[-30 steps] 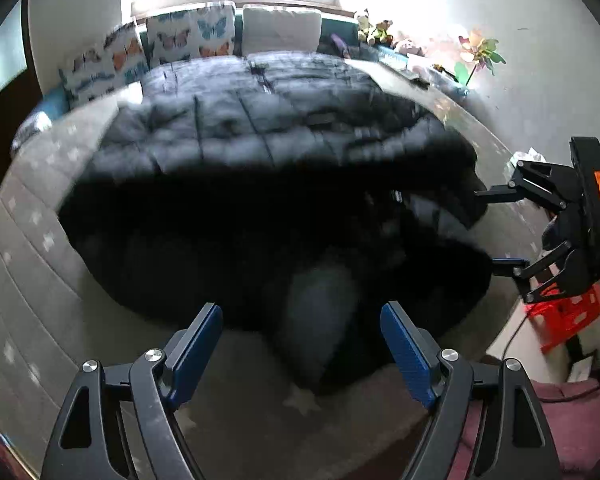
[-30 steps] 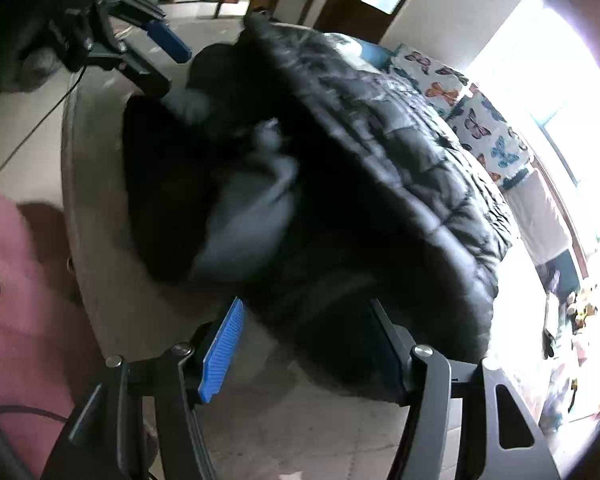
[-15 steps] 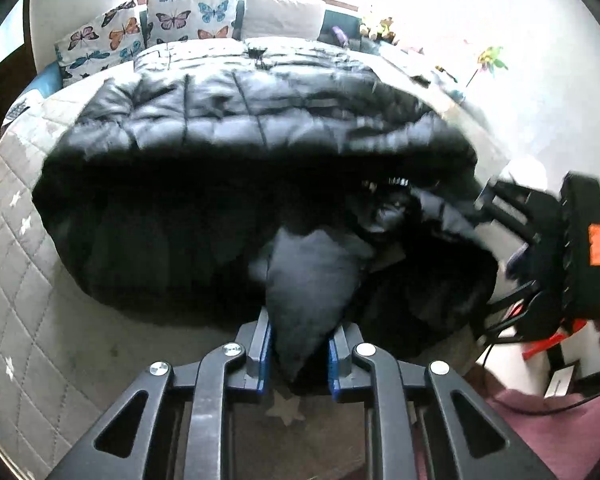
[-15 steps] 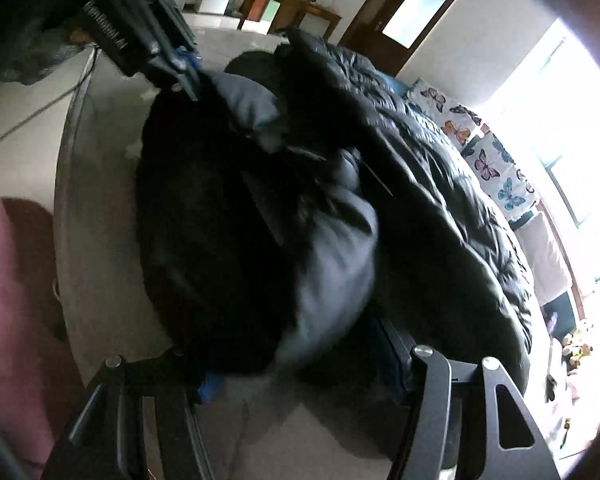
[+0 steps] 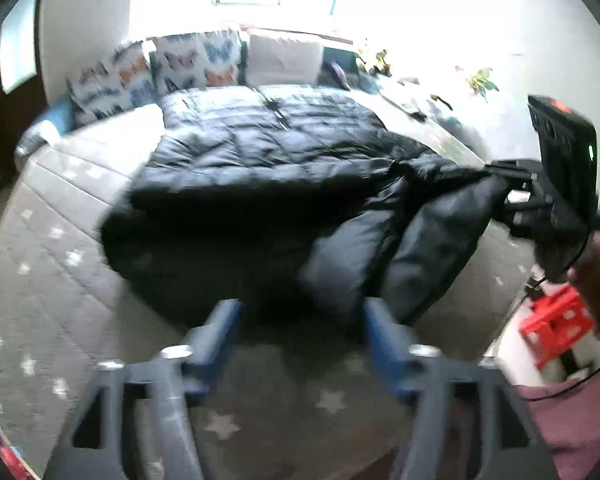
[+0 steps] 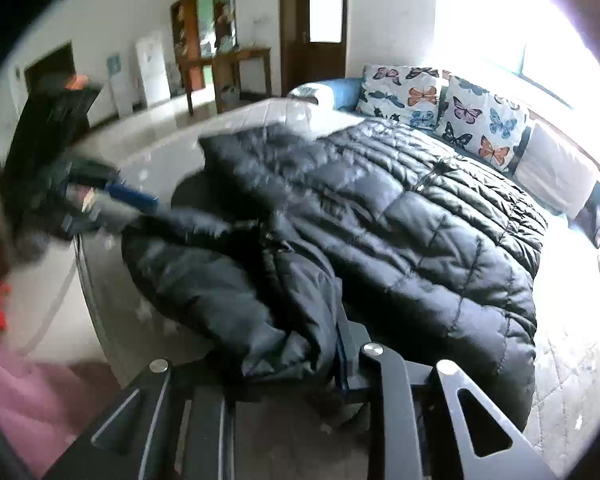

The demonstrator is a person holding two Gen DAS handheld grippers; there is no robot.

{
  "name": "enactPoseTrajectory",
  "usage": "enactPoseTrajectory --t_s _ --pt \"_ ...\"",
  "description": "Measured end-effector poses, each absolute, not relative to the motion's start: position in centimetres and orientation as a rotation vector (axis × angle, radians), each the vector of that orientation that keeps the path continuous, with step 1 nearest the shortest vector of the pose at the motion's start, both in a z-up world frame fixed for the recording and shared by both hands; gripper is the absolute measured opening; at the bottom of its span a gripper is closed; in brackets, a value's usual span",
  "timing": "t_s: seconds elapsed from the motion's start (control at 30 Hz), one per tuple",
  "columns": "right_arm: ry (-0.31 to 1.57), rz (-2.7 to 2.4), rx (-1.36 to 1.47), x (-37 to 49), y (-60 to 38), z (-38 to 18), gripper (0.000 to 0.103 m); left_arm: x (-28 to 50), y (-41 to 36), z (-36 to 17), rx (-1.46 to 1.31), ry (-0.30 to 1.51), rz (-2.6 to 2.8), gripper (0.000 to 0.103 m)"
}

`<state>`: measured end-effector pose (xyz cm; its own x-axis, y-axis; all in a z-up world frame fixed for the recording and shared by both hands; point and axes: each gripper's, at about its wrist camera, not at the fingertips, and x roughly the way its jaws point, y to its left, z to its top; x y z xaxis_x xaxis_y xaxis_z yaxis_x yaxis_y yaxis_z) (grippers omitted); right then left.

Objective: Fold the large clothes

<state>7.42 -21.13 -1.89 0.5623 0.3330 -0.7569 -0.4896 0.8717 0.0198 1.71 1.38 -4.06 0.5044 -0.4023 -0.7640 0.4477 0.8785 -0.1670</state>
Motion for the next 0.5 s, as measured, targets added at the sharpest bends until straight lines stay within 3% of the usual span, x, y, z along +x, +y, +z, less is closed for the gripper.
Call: enactPoseTrajectory --t_s 0.07,0.5 --pt "0.829 0.486 -0.177 7.6 -21.3 -1.2 0.026 0.8 2.4 -3.6 0.076 0.86 -0.497 0.092" --pt "0.777 0.456 -0.096 10.1 -22.6 1.0 0.024 1.3 -0.6 -7.9 0.544 0.665 -0.252 0.093"
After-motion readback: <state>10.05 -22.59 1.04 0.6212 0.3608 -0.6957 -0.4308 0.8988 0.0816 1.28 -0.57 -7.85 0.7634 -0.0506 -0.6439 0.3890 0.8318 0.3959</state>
